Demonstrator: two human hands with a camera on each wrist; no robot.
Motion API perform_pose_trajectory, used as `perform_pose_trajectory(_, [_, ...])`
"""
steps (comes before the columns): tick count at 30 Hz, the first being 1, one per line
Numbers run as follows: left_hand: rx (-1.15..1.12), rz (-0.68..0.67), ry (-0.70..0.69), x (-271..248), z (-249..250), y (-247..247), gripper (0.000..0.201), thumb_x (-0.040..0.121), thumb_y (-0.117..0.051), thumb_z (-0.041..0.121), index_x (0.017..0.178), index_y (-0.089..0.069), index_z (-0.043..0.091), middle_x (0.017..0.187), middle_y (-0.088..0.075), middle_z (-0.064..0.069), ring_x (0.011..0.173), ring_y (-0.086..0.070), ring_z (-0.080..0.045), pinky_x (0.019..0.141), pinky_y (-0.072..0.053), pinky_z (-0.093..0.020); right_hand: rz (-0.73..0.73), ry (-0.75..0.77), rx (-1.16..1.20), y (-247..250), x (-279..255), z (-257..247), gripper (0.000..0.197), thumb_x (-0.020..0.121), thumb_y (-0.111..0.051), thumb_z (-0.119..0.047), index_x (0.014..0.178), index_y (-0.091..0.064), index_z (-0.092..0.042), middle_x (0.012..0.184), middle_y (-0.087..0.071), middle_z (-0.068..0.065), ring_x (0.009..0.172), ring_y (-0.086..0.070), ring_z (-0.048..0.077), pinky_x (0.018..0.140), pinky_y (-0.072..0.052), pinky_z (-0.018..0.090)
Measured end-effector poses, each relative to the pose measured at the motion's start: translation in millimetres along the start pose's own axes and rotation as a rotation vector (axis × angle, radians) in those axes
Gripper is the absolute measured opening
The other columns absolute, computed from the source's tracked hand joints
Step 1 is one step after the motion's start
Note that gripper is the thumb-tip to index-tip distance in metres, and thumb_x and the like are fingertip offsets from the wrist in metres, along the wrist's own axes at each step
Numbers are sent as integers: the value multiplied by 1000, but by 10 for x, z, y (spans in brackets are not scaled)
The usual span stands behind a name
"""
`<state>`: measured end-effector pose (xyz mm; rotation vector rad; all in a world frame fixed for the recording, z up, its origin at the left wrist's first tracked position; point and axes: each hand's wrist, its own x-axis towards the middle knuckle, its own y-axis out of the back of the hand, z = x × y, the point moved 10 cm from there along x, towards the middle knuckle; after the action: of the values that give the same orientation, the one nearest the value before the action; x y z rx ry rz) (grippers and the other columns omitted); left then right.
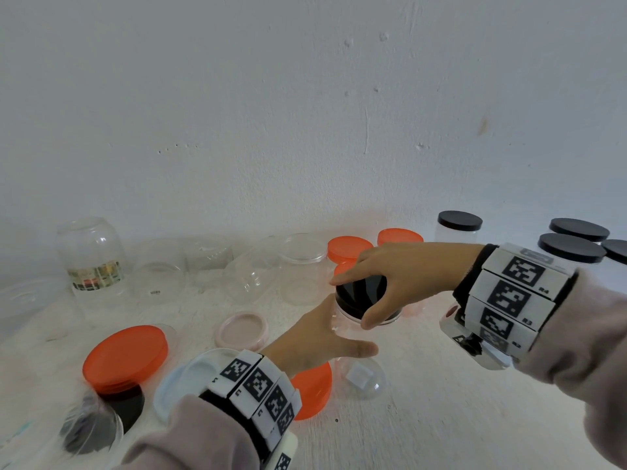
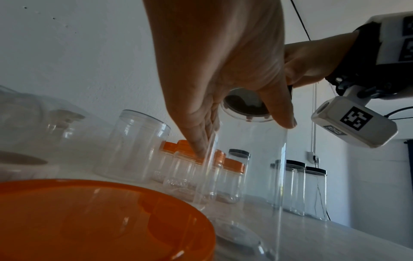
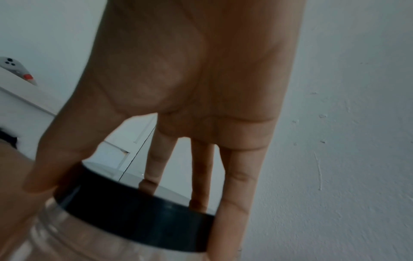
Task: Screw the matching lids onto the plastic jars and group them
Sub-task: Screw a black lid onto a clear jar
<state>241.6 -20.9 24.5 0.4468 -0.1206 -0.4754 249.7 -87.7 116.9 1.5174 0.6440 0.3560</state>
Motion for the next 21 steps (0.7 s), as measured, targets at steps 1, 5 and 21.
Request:
perform_pose_trajectory(1, [0,-2,1,2,0,-6,92,69,-83,37,144,-29,36,139,-45,18,129,-40,-5,109,-33,-31,-1,1,3,-1,-4,-4,73,73,-65,-67,138,-35,-55,113,-43,-24,106,-41,4,80,-35,21])
perform_pose_trajectory(5, [8,35,-16,-2,36,-12,89,65,-85,38,136,-33,41,126,-50,25,113,-46,8,87,-38,-12,6,-1,3,6,-18,-24,73,71,-66,-67,137,-37,-55,111,-41,-27,106,-40,3,80,-35,21])
perform_pose_trajectory(21, [27,124,-5,-11,38,26,87,62,-87,38,135,-40,32,124,-57,16,115,-51,-3,94,-43,-21,127,26,-39,70,-49,-116,68,72,-60,-72,133,-50,-45,99,-53,-23,91,-49,3,77,-45,23])
